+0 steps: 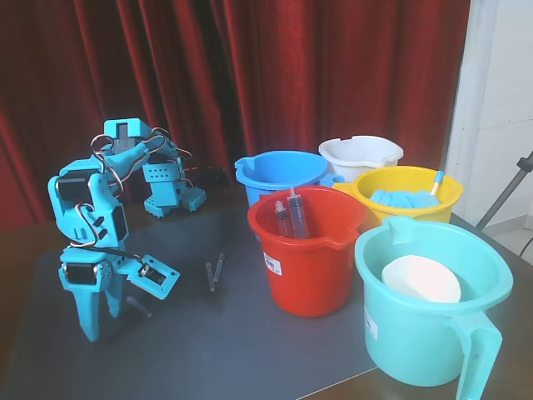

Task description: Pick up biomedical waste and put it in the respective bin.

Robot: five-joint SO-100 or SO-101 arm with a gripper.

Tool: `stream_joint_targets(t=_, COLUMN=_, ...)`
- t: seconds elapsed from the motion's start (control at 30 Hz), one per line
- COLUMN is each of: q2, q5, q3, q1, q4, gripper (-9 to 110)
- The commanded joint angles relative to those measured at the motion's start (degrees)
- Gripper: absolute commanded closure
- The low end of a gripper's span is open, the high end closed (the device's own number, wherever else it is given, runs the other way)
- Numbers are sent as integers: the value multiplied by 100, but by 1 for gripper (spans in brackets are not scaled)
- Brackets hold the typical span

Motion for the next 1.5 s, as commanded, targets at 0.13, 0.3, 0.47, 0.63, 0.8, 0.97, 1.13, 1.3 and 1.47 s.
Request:
stream_joint_targets(t=0.13, q2=308, q5=35, q3=-264, q1=-26, q4=870, gripper=81)
stream_joint_targets(t=0.3, q2=817, q5=396, q3=-176, q1=-105, q4=1450, gripper=81)
stream_joint_targets(t=0.47, q2=1213, q5=914, q3=-176, q1=-668, q4=1995, gripper=81)
stream_joint_targets(t=0.63, q2=1327, q5=1362, q3=-167, q1=-940, q4=2285, gripper=81)
stream_joint_targets(t=0.8, q2=1336, q5=1415, q3=123, q1=-1116, q4=2399, gripper=81)
stream_joint_targets(t=0.97, q2=1354, q5=1459, q3=387, q1=-1134, q4=2399, gripper=81)
stream_joint_targets(t=1.13, q2=1582, q5=1793, q3=800, q1=-1134, q4=2338, gripper=81)
stream_joint_targets(t=1.3, q2=2206, q5=2399, q3=1459, q1=-1134, q4=2303, gripper=80)
stream_joint_targets(t=1.47, q2=3032, q5=3384, q3=2391, q1=-1143, q4=1978, gripper=81)
